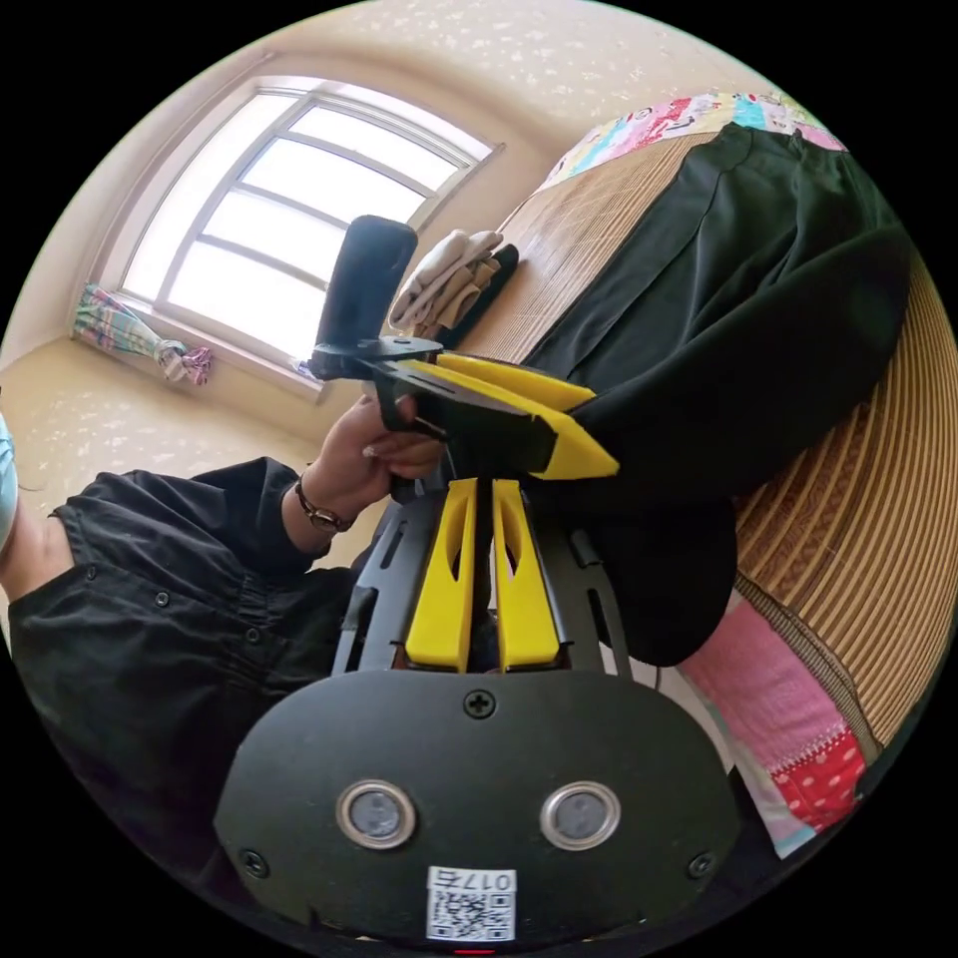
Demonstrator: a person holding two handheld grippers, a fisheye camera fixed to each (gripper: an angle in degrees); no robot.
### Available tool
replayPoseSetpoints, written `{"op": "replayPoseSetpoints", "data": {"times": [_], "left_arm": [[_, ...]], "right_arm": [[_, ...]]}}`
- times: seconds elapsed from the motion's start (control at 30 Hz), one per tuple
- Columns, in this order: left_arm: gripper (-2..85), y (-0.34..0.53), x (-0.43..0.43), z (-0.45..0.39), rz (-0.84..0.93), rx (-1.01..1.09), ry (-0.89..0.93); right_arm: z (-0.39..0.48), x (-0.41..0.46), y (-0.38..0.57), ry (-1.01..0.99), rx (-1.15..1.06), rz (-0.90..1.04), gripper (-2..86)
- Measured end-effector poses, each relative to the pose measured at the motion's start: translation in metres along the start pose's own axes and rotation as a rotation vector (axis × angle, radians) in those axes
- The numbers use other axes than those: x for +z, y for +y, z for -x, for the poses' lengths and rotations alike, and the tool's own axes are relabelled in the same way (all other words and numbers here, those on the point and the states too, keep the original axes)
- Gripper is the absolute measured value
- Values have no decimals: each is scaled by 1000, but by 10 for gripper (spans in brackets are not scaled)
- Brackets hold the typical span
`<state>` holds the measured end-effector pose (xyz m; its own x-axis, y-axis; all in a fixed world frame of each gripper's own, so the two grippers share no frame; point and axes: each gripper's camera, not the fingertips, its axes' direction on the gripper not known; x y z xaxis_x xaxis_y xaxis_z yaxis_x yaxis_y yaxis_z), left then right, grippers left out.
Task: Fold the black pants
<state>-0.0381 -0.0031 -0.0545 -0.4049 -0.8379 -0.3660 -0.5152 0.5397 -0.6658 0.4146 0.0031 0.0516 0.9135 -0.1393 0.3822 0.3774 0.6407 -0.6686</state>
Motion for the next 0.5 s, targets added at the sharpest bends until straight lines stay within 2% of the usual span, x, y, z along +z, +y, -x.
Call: {"op": "replayPoseSetpoints", "data": {"times": [0.1,0.2,0.3,0.4,0.5], "left_arm": [[51,14,5,-1,-84,-2,115],[46,25,3,-6,-141,3,121],[45,30,5,-13,-165,33,109],[45,30,11,-9,-156,10,163],[45,28,13,-5,-152,-5,193]], "right_arm": [[-19,-11,3,-6,36,40,34],[-38,-45,1,-39,68,65,39],[-47,-111,-14,-150,-28,-63,53],[-74,-173,-56,-5,36,-195,89],[-131,-219,-108,152,263,-339,120]]}}
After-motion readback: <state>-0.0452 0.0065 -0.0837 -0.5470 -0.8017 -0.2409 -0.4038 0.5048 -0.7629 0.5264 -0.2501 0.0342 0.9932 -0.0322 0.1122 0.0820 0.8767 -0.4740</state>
